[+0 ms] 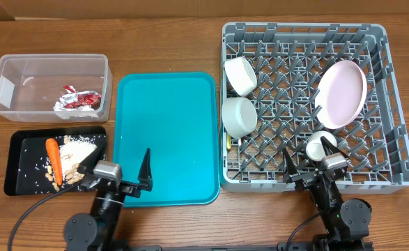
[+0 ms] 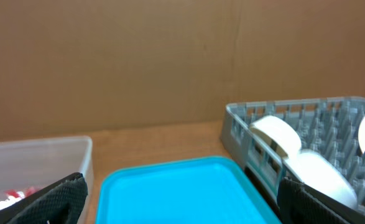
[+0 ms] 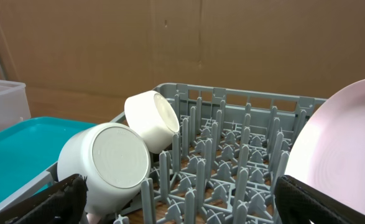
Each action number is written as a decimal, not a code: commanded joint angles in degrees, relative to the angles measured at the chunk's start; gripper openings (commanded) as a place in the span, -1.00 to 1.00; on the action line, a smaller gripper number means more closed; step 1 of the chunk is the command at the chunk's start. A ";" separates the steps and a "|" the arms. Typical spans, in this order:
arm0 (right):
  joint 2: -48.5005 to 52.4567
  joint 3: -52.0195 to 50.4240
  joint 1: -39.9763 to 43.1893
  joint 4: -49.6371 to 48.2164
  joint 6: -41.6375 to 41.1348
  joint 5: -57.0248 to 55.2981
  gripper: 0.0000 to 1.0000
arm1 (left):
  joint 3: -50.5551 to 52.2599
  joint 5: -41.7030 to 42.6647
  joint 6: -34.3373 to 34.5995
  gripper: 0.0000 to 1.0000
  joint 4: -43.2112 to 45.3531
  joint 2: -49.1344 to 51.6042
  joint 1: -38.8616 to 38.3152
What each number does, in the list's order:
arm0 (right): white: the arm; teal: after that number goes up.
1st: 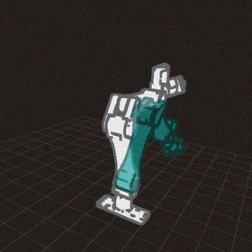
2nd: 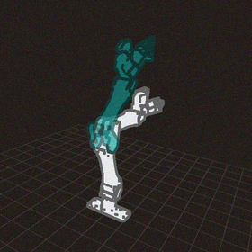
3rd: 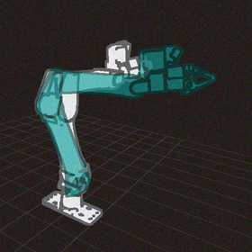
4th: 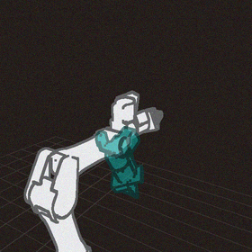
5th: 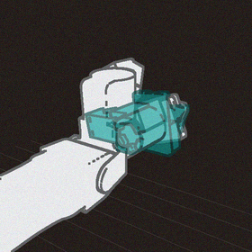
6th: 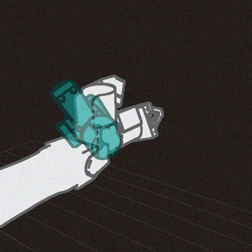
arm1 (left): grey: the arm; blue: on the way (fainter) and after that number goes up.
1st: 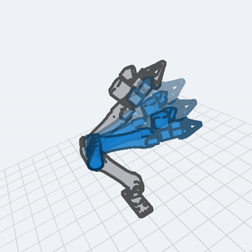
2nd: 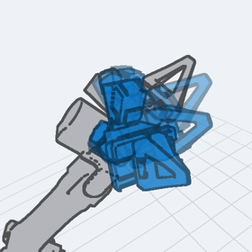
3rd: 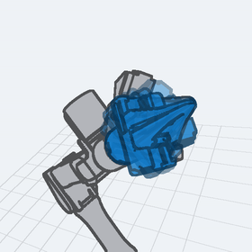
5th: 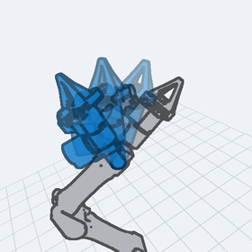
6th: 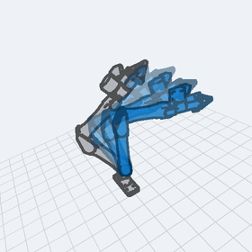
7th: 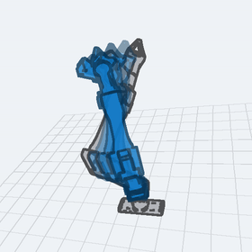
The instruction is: Sort waste into correct bins and load items into the dishwasher rack
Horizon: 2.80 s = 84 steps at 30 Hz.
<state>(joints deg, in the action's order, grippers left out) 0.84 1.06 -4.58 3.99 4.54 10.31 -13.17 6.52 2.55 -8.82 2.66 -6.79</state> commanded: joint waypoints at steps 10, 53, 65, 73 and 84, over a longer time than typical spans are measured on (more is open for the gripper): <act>-0.68 -0.61 0.04 -0.37 -0.02 0.28 1.00 | 12.94 2.08 -0.85 1.00 11.45 -2.47 -0.72; -0.68 -0.61 0.04 -0.37 -0.02 0.28 1.00 | 12.90 1.90 -0.87 1.00 5.20 -2.32 -0.74; -0.68 -0.61 0.04 -0.37 -0.02 0.28 1.00 | 12.90 1.90 -0.87 1.00 5.20 -2.32 -0.72; -0.68 -0.61 0.04 -0.37 -0.02 0.28 1.00 | 12.90 1.90 -0.87 1.00 5.20 -2.32 -0.74; -0.68 -0.61 0.04 -0.37 0.00 0.28 1.00 | 12.90 1.88 -0.87 1.00 5.20 -2.32 -0.74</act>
<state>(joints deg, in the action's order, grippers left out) 0.84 1.06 -4.58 3.99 4.49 10.31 -0.51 7.94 2.55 -3.51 0.91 -6.79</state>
